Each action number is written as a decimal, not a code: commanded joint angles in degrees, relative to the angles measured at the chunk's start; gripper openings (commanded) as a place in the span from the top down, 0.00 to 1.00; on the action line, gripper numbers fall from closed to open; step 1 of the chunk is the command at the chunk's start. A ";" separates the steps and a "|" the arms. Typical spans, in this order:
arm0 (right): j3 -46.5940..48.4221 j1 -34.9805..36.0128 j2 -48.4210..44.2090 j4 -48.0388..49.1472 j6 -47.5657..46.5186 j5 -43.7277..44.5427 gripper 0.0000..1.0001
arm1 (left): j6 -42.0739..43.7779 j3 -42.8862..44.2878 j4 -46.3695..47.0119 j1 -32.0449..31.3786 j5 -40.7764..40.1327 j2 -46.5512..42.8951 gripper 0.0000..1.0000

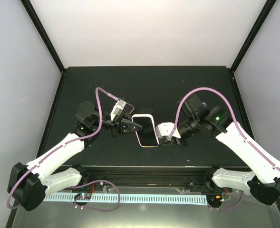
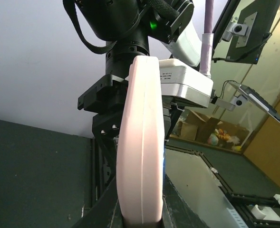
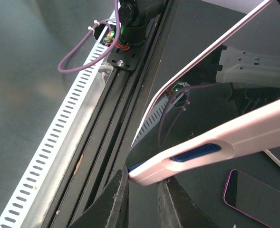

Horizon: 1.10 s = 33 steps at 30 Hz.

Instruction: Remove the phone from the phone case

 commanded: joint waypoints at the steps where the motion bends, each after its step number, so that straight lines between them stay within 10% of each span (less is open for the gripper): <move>1: 1.09 -0.09 0.50 5.15 -3.06 7.20 0.85 | -4.59 0.91 3.15 -2.03 6.12 -1.21 0.98; 20: -2.73 -0.22 -1.28 29.13 19.14 16.25 0.92 | -2.81 1.21 1.03 -4.28 7.36 -1.55 0.98; 33: -1.42 -0.57 -2.36 36.41 37.89 6.71 0.69 | -0.94 1.47 -1.09 -4.29 6.26 -0.49 0.99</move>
